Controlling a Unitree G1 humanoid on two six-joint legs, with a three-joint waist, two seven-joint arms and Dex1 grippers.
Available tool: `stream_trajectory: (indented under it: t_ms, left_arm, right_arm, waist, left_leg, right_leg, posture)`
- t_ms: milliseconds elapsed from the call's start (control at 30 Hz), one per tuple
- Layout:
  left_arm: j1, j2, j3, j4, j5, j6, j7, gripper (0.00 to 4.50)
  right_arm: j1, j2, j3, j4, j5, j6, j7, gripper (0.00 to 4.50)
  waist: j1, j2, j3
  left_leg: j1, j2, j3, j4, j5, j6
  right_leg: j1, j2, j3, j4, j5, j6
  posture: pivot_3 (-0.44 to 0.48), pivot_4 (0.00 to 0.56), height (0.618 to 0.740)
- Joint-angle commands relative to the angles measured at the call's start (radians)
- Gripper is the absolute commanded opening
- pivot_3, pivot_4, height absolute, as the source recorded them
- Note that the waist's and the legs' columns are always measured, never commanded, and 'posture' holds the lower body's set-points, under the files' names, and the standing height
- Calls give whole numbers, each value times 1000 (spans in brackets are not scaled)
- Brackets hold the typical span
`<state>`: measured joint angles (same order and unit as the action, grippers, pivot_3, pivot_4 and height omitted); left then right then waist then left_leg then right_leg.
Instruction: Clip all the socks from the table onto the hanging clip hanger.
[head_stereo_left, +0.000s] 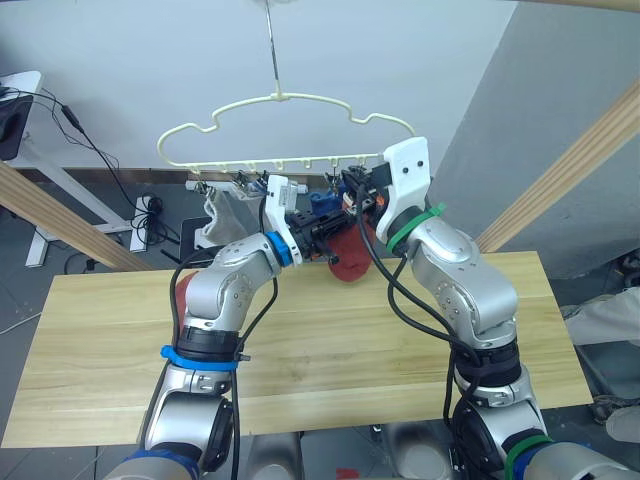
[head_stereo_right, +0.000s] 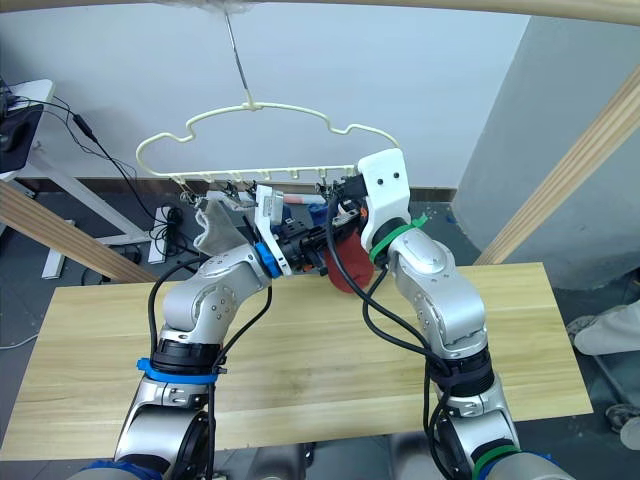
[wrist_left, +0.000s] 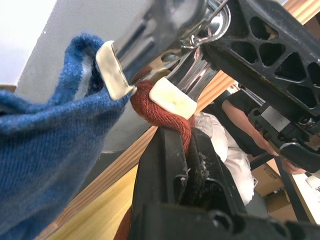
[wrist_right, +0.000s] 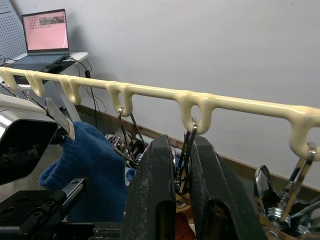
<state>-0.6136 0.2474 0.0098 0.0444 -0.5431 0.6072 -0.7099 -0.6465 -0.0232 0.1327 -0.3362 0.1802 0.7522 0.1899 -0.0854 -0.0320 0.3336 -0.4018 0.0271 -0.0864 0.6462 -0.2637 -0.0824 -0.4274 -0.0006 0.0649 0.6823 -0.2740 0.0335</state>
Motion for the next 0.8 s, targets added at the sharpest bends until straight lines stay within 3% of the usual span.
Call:
stream_trajectory:
  t_ms: [33, 200, 400, 500, 733, 800]
  left_arm:
    - [-15, -1, 18, -39, -16, -22, -8, 0]
    - [-17, -4, 11, -29, -5, -31, -5, 0]
    - [-17, -10, 4, -15, 24, -52, 16, 0]
    - [-20, -7, -4, 15, 77, -97, 46, 688]
    - [12, 42, -51, 4, 155, -178, -7, 2809]
    - [33, 76, -68, -13, 171, -190, -40, 2809]
  right_arm:
    - [13, 7, -4, -45, 15, 5, -4, 1327]
    - [10, 0, -16, -60, 20, 24, -1, 3035]
    - [31, -23, -45, -138, 50, 75, 16, 3035]
    - [64, -66, -60, -211, 94, 123, 49, 3079]
    - [118, -177, -52, -302, 142, 161, 104, 3079]
    - [131, -196, -50, -313, 135, 162, 101, 3079]
  waist:
    - [0, 0, 0]
    - [1, 0, 0]
    - [1, 0, 0]
    - [2, 0, 0]
    - [1, 0, 0]
    - [-2, 0, 0]
  left_leg:
    - [0, 0, 0, 0, 0, 0]
    - [0, 0, 0, 0, 0, 0]
    - [0, 0, 0, 0, 0, 0]
    - [0, 0, 0, 0, 0, 0]
    - [0, -1, 0, 0, 0, 0]
    - [0, -1, 0, 0, 0, 0]
  right_leg:
    - [0, 0, 0, 0, 0, 0]
    - [0, 0, 0, 0, 0, 0]
    - [0, 0, 0, 0, 0, 0]
    - [0, 0, 0, 0, 0, 0]
    - [0, 1, 0, 0, 0, 0]
    - [0, 2, 0, 0, 0, 0]
  posture:
    - [-84, 328, 735]
    - [-84, 328, 735]
    - [-89, 330, 735]
    - [-89, 330, 735]
    - [-97, 334, 735]
    - [-103, 334, 735]
